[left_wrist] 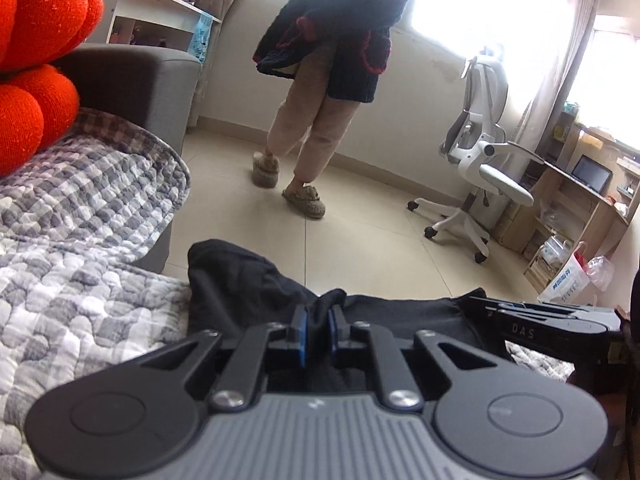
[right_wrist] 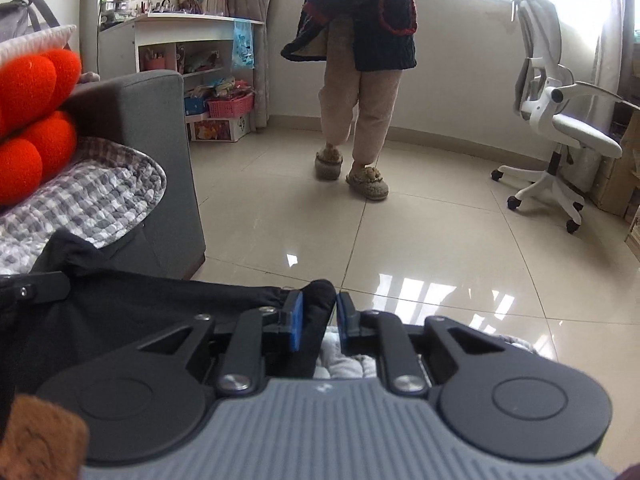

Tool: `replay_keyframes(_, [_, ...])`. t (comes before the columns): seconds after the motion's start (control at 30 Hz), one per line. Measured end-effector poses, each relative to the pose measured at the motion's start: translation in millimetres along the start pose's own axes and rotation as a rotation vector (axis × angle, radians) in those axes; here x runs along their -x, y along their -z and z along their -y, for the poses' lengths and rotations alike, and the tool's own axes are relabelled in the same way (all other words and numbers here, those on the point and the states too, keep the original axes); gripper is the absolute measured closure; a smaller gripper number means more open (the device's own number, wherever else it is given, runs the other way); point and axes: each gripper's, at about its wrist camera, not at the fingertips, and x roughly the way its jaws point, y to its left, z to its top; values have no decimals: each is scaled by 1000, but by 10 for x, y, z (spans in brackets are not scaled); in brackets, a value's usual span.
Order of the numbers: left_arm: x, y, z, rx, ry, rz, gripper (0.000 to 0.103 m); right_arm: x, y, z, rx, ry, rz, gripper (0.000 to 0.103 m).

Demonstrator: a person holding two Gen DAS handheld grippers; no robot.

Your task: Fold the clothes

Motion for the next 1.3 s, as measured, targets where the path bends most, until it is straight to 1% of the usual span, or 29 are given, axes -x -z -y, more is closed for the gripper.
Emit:
replay_keyframes(0.07, [43,-11,-14,9,0,25,92,29,2,25,-14,-7,9,84])
replay_keyframes(0.1, [51,-14,-20,14,0,29,92,56,-7,36,-21,-4,18,81])
replay_keyframes(0.13, [54,-18,-26,19,0,30,92,89,-20,46,-28,0,31,79])
replay_keyframes(0.17, [57,-21,-31,24,-1,32,92,119,-35,61,-33,6,43,78])
replay_keyframes(0.2, [60,-25,-37,29,-1,33,92,144,-45,78,-39,9,51,75])
replay_keyframes(0.27, [46,-25,-69,40,-6,26,92,182,-61,128,-51,3,56,74])
replay_keyframes(0.4, [31,-28,-111,60,-7,24,91,252,-99,177,-68,-71,41,74])
replay_keyframes(0.47, [23,-29,-113,57,-9,27,91,285,-119,137,-56,-91,45,74])
replay_keyframes(0.53, [22,-22,-111,56,-10,25,91,267,-115,67,-36,-112,31,74])
replay_keyframes(0.57, [21,-18,-110,55,-10,24,91,219,-99,39,-20,-108,14,74])
replay_keyframes(0.67, [27,-13,-111,57,-12,25,90,-2,-39,-32,43,-52,-39,74])
replay_keyframes(0.73, [32,-14,-110,57,-19,28,89,-110,-30,15,31,-34,-53,74])
replay_keyframes(0.77, [33,-14,-108,56,-23,29,89,-108,-45,53,13,-34,-40,74])
replay_keyframes(0.83, [30,-13,-107,51,-27,28,89,-22,-77,98,-5,-5,28,75])
replay_keyframes(0.87, [29,-13,-107,49,-29,28,89,35,-84,132,-27,-8,60,75])
replay_keyframes(0.9, [29,-14,-110,50,-29,27,89,78,-90,182,-63,-32,72,75])
replay_keyframes(1.03, [37,-17,-124,52,-30,28,89,136,-121,382,-184,-141,23,74])
replay_keyframes(1.13, [40,-17,-126,52,-33,28,89,66,-95,367,-151,-166,-66,75])
replay_keyframes(1.17, [41,-16,-127,52,-33,28,89,50,-80,355,-146,-165,-80,75])
replay_keyframes(1.27, [43,-13,-131,53,-35,27,89,28,-64,306,-134,-179,-100,74])
replay_keyframes(1.3, [44,-12,-133,54,-35,27,89,57,-71,294,-130,-182,-79,74])
